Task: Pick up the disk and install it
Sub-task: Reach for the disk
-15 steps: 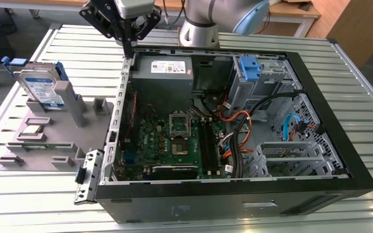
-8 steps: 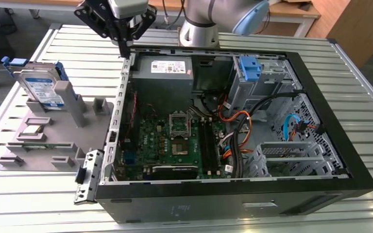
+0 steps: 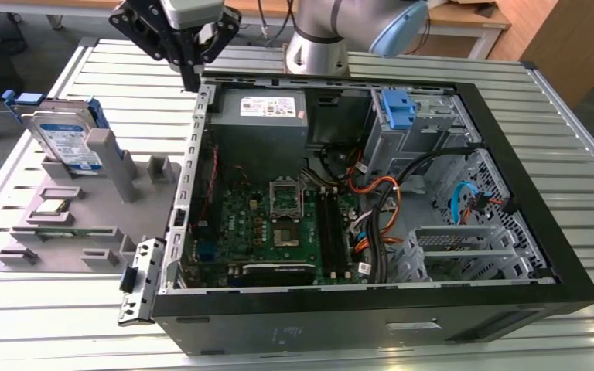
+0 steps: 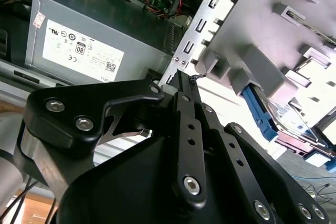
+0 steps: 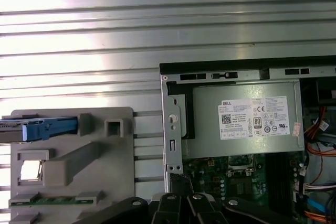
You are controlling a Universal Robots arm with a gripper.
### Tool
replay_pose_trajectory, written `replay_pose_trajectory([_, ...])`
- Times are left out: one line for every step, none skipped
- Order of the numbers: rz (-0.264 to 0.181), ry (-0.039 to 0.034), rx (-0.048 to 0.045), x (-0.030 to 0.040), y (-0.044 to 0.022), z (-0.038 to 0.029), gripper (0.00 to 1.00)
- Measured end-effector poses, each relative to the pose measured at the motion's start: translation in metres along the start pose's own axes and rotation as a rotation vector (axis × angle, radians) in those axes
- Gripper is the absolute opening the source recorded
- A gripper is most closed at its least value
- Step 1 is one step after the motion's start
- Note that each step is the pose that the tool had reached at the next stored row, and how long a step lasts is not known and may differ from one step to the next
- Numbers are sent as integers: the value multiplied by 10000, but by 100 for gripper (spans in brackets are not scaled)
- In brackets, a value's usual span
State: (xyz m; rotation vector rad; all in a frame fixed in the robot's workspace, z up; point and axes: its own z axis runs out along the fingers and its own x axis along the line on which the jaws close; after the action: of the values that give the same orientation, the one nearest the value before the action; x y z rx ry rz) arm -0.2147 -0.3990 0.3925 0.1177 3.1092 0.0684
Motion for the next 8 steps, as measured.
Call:
replay_pose_trajectory([0, -1, 0, 10, -1, 0, 10])
replay_pose_trajectory([0, -2, 0, 20, -1, -1, 10])
replay_pose_trajectory([0, -3, 0, 32, -2, -1, 10])
replay_pose_trajectory([0, -4, 0, 43, -3, -1, 10])
replay_pose_trajectory([1, -6, -1, 53, -4, -1, 10])
replay_pose_trajectory([0, -6, -1, 63, -5, -2, 10])
replay_pose_trajectory([0, -6, 0, 74, -5, -2, 10])
replay_pose_trajectory([0, -6, 0, 84, -6, -3, 10])
